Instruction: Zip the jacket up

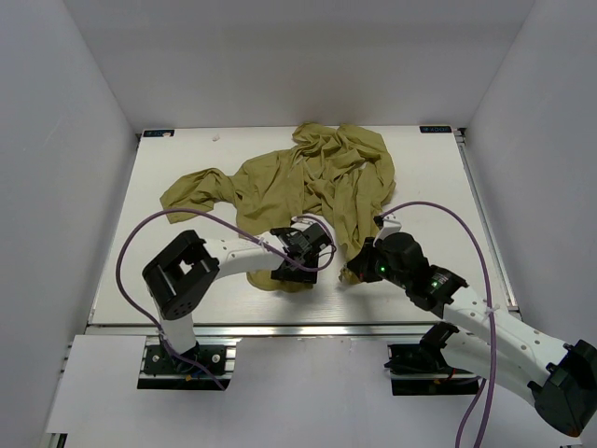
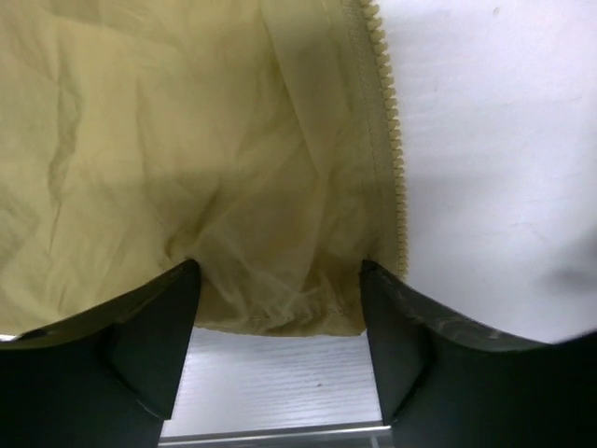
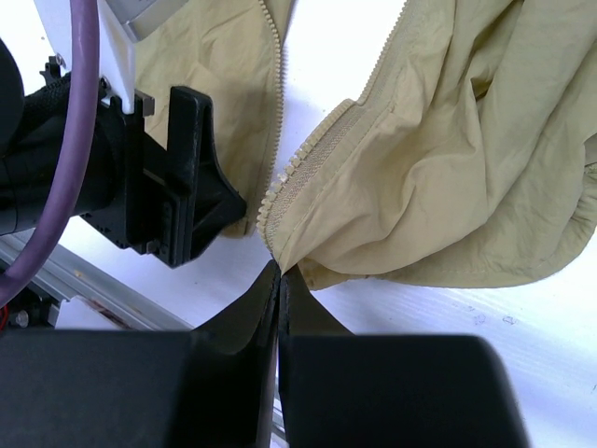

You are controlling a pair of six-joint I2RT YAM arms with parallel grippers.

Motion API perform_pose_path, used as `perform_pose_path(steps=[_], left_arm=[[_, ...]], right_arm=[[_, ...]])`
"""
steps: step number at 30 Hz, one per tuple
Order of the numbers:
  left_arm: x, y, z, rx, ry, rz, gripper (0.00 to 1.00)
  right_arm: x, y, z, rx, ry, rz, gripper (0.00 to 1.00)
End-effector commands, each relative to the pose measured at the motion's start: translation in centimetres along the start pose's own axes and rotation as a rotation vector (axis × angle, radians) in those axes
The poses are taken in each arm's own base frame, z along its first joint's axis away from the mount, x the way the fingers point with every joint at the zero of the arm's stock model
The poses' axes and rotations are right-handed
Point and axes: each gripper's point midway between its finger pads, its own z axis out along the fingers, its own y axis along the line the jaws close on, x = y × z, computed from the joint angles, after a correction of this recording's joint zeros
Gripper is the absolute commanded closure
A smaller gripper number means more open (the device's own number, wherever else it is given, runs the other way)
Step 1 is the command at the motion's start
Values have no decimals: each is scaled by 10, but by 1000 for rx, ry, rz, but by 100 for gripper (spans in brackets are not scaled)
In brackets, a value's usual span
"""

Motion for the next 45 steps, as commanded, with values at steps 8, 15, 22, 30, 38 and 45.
perform_pose_path(steps=[8, 15, 22, 30, 38, 45], left_arm=[[19, 12, 32, -75, 46, 23, 73], [-7, 6, 7, -19, -52, 1, 100], [-50, 6, -61, 131, -296, -8, 100], [-63, -2, -145, 478, -591, 126, 100], [-64, -6, -167, 567, -639, 89, 100], [-70, -18, -176, 655, -663, -4, 95]], right_arm=[[-1, -3, -1, 14, -15, -8, 100], [-3, 5, -1, -33, -23, -29, 100], [-9, 29, -2, -167, -41, -80, 100], [-19, 67, -11, -384, -88, -174, 100], [-24, 78, -17, -442, -106, -167, 100], [-22, 85, -18, -497, -120, -137, 100]])
